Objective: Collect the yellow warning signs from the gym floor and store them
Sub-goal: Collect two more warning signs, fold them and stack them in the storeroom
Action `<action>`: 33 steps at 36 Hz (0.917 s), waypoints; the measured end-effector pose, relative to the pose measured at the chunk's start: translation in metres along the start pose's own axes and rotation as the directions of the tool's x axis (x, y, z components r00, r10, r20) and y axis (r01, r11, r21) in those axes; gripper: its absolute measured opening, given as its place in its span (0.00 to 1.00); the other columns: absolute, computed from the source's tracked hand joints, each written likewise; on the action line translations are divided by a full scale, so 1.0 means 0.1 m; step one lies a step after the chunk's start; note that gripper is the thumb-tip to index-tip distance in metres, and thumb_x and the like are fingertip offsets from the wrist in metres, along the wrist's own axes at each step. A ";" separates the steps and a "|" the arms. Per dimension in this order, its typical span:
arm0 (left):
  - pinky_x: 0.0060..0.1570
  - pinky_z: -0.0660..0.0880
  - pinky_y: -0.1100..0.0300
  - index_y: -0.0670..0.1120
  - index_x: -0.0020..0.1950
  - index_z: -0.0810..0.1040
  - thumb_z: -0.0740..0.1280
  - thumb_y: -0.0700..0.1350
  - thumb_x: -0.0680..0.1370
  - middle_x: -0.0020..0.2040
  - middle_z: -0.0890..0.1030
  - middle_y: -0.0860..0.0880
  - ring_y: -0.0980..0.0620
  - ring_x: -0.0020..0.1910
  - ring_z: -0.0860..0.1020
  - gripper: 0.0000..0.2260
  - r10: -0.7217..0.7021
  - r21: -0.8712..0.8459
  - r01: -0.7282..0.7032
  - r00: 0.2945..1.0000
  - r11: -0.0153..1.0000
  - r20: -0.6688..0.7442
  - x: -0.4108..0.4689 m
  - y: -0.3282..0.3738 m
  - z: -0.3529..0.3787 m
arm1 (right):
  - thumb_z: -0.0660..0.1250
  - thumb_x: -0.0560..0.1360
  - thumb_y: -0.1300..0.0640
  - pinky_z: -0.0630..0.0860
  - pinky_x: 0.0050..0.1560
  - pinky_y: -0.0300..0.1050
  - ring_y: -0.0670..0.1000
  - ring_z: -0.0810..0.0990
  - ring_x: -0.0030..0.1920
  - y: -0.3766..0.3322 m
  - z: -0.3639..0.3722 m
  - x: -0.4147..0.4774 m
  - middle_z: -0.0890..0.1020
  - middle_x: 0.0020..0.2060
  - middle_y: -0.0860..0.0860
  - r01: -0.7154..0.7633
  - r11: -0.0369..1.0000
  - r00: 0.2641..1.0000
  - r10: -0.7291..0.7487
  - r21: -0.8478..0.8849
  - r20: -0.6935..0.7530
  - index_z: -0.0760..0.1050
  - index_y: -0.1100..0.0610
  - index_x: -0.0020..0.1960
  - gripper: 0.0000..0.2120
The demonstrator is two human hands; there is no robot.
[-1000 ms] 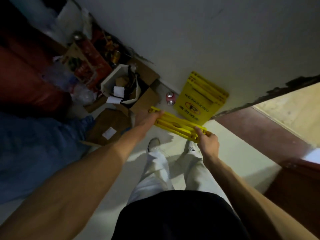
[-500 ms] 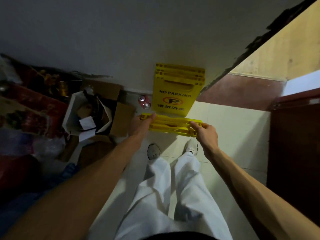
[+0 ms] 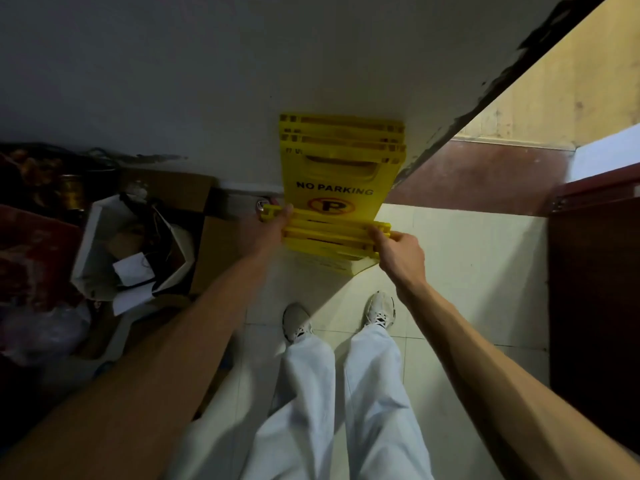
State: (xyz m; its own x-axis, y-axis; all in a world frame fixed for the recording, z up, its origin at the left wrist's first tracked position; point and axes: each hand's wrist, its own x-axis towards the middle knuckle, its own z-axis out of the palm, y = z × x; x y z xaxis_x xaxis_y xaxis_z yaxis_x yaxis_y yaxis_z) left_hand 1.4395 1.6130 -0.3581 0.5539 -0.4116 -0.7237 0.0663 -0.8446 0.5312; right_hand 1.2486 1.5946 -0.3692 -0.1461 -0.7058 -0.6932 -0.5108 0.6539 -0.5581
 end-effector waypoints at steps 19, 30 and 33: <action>0.61 0.72 0.45 0.40 0.62 0.76 0.65 0.57 0.77 0.63 0.77 0.39 0.39 0.61 0.75 0.23 0.128 0.037 -0.128 0.992 0.991 -0.013 0.23 0.38 0.26 | 0.61 0.78 0.42 0.77 0.52 0.54 0.56 0.80 0.48 -0.41 -0.24 0.56 0.82 0.51 0.56 0.061 0.998 0.998 -0.061 -0.009 -0.023 0.79 0.60 0.56 0.22; 0.56 0.77 0.45 0.42 0.54 0.81 0.67 0.59 0.74 0.54 0.83 0.40 0.41 0.53 0.81 0.22 0.116 -0.023 -0.117 0.993 0.993 -0.028 0.43 0.50 0.25 | 0.60 0.77 0.44 0.76 0.44 0.52 0.56 0.78 0.44 -0.53 -0.20 0.76 0.81 0.47 0.56 0.066 0.998 0.998 -0.066 0.022 0.005 0.79 0.57 0.48 0.18; 0.54 0.78 0.46 0.41 0.51 0.81 0.67 0.61 0.73 0.51 0.83 0.40 0.41 0.51 0.82 0.23 0.115 -0.004 -0.115 0.993 0.993 0.013 0.49 0.57 0.22 | 0.59 0.79 0.45 0.75 0.43 0.51 0.55 0.78 0.43 -0.58 -0.15 0.78 0.82 0.48 0.57 0.073 0.997 0.997 -0.073 0.021 -0.018 0.79 0.59 0.51 0.19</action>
State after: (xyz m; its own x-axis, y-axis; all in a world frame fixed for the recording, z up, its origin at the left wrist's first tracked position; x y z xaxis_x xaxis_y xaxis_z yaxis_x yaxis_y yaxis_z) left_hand 1.4522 1.5369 -0.3727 0.5468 -0.5107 -0.6635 0.0057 -0.7901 0.6129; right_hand 1.2542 1.4977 -0.3839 -0.1238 -0.7561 -0.6427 -0.5019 0.6064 -0.6167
